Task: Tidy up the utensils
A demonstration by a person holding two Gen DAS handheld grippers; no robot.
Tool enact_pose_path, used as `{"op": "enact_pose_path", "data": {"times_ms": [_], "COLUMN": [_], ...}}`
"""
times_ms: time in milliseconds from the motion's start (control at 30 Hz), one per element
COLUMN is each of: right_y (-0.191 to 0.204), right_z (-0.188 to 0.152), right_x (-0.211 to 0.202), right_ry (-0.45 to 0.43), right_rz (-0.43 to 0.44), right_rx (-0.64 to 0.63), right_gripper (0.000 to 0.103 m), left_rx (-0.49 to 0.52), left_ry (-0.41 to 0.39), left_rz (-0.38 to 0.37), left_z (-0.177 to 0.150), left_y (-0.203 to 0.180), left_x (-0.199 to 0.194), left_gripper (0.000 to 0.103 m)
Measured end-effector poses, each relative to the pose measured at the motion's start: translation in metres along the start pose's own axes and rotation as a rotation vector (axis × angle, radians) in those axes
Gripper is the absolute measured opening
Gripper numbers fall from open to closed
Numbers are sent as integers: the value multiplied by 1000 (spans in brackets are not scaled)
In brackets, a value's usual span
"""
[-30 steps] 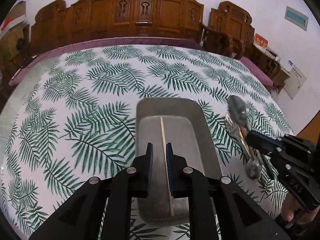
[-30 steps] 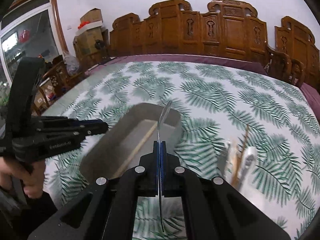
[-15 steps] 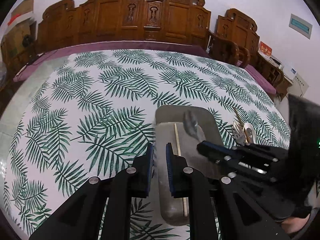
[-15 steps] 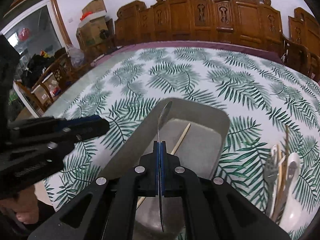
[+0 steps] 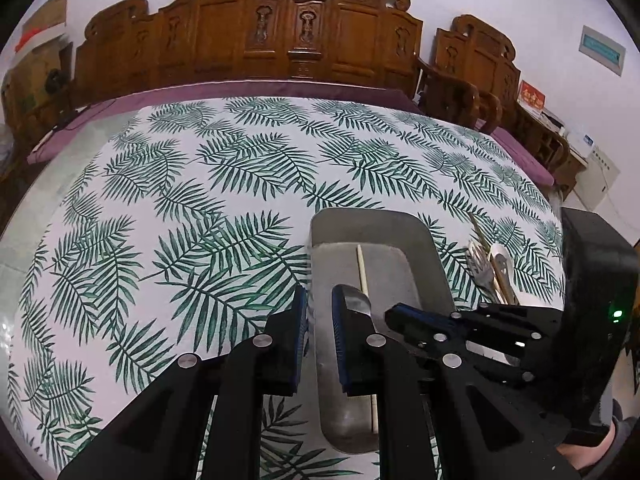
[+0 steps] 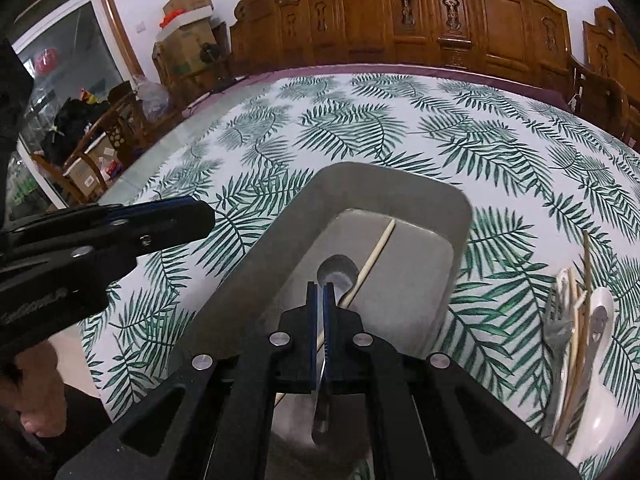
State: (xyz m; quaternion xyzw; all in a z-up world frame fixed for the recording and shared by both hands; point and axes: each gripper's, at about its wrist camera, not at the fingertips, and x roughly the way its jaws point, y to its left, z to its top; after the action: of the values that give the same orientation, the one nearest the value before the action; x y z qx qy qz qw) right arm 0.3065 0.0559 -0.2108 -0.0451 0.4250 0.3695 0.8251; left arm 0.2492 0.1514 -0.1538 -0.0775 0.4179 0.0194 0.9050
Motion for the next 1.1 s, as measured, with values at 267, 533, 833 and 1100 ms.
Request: {"op": "enact_pose_path", "data": {"times_ms": [267,533,833,1100], "right_y": [-37,-94,-139,-149], "right_z": [-16,-34,-60,-71], "right_x": [-65,-116,-125,-101], "right_ry": [-85,-120,-129,-70], "right_rz": [-75,-210,-248,-226], "right_rx": [-31,-24,90,106], "right_gripper": [5,5,5,21], "left_rx": [34,94,155,192], "left_ry": [-12,-18,-4,23], "left_rz": [-40,-113,-166,-171], "left_z": [0,1,-6,-13], "left_y": [-25,-75,-125,-146], "left_x": [0,2,11,24], "left_gripper": [22,39,45,45]}}
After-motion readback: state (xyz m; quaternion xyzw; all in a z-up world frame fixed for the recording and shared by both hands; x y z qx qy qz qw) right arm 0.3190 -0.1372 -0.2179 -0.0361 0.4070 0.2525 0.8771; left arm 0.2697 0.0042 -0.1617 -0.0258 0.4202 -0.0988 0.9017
